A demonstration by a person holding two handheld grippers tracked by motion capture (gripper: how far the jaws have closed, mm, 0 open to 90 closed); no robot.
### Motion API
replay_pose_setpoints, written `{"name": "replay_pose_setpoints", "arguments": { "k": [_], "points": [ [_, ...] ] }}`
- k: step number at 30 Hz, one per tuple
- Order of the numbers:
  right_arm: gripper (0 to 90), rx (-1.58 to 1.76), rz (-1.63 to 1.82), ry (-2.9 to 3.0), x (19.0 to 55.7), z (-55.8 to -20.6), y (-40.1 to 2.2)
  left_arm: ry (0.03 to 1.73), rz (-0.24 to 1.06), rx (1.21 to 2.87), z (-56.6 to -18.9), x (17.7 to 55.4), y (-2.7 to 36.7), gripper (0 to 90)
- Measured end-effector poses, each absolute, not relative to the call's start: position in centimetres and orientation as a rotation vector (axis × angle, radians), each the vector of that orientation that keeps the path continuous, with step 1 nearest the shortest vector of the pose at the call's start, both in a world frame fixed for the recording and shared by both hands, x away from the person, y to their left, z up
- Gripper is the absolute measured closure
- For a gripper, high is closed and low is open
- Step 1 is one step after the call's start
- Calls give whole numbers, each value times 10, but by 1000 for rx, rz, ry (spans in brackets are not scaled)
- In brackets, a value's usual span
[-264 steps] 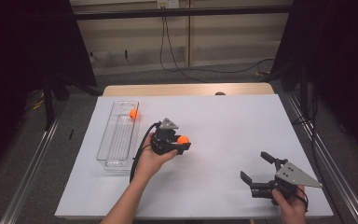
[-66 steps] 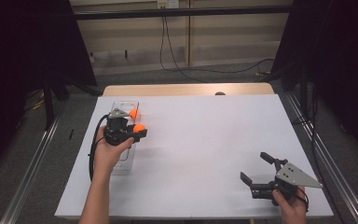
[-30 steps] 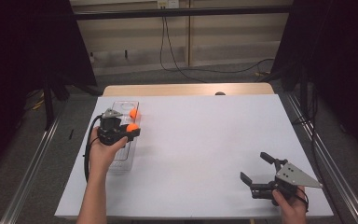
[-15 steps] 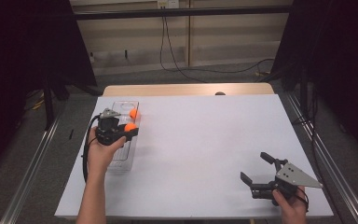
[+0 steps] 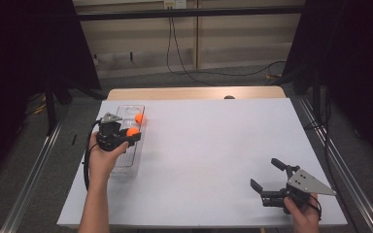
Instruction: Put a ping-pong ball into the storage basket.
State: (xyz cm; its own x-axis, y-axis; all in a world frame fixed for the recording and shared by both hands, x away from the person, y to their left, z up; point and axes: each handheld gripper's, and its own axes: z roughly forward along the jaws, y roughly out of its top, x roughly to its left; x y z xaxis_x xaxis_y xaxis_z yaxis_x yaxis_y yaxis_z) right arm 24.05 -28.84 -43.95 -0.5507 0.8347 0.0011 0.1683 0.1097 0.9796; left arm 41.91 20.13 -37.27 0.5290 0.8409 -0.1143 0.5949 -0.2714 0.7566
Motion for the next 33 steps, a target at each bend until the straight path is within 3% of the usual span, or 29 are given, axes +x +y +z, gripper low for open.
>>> {"name": "replay_pose_setpoints", "arguments": {
  "k": [33],
  "points": [
    [10,977,1479,1812,240,-440,-289,1223,432,1974,-377,421,215,507]
  ]
}}
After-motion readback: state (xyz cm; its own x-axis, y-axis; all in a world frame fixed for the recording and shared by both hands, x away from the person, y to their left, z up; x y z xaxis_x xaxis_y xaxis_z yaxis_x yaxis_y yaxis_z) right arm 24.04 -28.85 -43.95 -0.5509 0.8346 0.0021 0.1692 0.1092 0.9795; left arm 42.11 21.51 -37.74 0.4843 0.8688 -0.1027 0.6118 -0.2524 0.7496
